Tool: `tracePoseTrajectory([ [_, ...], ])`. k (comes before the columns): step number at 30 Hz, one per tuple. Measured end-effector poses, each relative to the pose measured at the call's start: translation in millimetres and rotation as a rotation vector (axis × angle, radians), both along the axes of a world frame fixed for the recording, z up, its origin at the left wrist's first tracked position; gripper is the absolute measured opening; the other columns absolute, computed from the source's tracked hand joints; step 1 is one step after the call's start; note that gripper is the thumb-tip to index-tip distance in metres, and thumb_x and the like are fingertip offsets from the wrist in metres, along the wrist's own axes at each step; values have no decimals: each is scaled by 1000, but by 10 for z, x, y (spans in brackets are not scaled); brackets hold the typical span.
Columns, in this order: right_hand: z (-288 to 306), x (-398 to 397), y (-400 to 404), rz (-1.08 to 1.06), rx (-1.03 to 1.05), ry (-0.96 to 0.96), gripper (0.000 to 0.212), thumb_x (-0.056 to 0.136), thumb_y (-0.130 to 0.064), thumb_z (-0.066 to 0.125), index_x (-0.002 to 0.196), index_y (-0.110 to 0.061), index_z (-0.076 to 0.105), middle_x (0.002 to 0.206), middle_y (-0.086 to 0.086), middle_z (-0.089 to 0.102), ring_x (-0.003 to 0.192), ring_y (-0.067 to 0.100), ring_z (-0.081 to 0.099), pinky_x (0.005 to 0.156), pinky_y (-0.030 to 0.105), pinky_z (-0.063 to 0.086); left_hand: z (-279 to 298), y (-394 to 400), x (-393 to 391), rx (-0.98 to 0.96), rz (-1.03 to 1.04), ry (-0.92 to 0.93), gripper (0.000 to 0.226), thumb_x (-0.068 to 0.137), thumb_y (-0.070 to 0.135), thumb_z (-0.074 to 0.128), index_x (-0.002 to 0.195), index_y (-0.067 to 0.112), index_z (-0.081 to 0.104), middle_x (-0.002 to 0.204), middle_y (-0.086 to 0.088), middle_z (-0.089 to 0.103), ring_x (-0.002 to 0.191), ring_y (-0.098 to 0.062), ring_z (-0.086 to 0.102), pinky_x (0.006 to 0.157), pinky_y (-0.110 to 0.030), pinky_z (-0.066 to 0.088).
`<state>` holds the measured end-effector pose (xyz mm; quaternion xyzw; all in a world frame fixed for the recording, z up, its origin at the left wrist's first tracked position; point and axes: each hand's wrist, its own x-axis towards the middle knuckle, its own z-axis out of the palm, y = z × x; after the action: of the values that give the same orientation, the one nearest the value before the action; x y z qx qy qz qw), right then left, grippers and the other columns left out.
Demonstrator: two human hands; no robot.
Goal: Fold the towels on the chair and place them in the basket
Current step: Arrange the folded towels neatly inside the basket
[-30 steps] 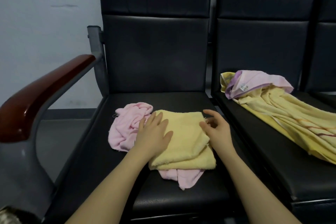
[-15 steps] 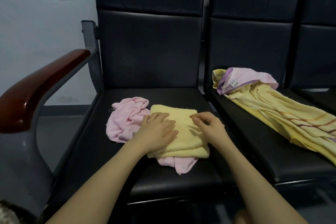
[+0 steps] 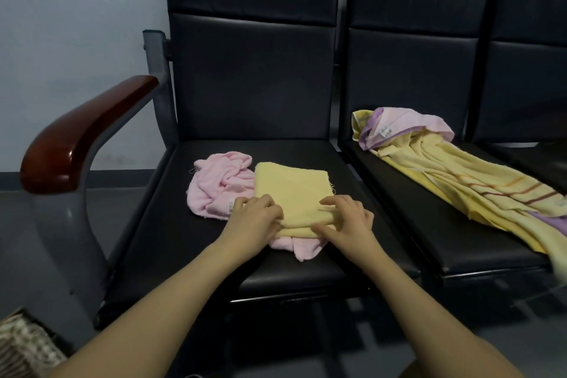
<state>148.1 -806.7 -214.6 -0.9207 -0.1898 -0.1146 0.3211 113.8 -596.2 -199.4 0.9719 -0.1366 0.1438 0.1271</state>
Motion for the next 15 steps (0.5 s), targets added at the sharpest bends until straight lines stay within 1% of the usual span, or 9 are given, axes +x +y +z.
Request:
tracePoseTrajectory([
  [1, -37, -20, -17, 0, -9, -9, 39, 81, -32, 72, 116, -30, 55, 113, -21, 44, 109, 2, 34, 84, 19, 13, -14, 0, 11, -12, -4, -88, 17, 90, 25, 56, 96, 15, 69, 99, -3, 59, 92, -25, 57, 87, -37, 32],
  [3, -106, -53, -45, 18, -45, -31, 39, 83, -30, 71, 118, -29, 55, 111, -20, 44, 109, 3, 34, 84, 21, 13, -20, 27, 8, -51, 8, -239, 20, 79, 27, 53, 76, 15, 69, 82, -1, 60, 76, -21, 57, 76, -32, 35],
  [4, -132, -67, -62, 22, -49, -45, 37, 83, -30, 71, 116, -28, 55, 110, -20, 45, 108, 4, 34, 84, 21, 14, -28, 49, -2, -62, 6, -273, 20, 76, 28, 52, 73, 15, 67, 79, -1, 59, 74, -18, 54, 74, -31, 36],
  [5, -150, -73, -77, 21, -44, -61, 34, 83, -29, 71, 113, -28, 56, 108, -19, 46, 106, 5, 35, 83, 22, 15, -48, 67, -17, -67, -5, -265, 16, 75, 25, 55, 72, 15, 67, 79, -1, 58, 74, -19, 53, 72, -33, 37],
  [7, -180, -79, -103, 26, -42, -97, 25, 83, -27, 71, 105, -25, 59, 103, -17, 48, 101, 7, 36, 82, 23, 15, -92, 92, -68, -55, -47, -226, 3, 71, 15, 69, 73, 13, 68, 78, -4, 57, 71, -25, 57, 63, -37, 42],
  [9, -194, -75, -121, 29, -53, -144, 15, 84, -25, 71, 95, -22, 63, 96, -14, 52, 97, 8, 39, 82, 24, 16, -160, 104, -107, -47, -61, -154, 13, 68, 7, 77, 78, 10, 68, 79, -7, 56, 68, -29, 56, 56, -37, 41],
  [11, -171, -78, -150, 14, -37, -195, 9, 84, -22, 72, 87, -20, 64, 90, -13, 54, 94, 9, 42, 83, 25, 18, -192, 110, -130, -68, -14, -142, 19, 70, 7, 76, 86, 9, 67, 84, -9, 55, 70, -31, 55, 55, -38, 43],
  [13, -129, -94, -195, -1, -11, -267, 8, 83, -20, 71, 84, -21, 63, 89, -14, 55, 93, 7, 43, 84, 23, 19, -180, 121, -157, -123, 59, -132, 20, 78, 8, 71, 96, 8, 64, 92, -10, 55, 78, -30, 53, 57, -37, 43],
  [15, -124, -121, -244, 26, -57, -341, 6, 82, -25, 69, 83, -23, 63, 89, -16, 57, 93, 5, 44, 82, 24, 19, -172, 171, -182, -147, 41, -145, 16, 81, 5, 69, 96, 7, 64, 93, -8, 57, 78, -29, 54, 54, -33, 40],
])
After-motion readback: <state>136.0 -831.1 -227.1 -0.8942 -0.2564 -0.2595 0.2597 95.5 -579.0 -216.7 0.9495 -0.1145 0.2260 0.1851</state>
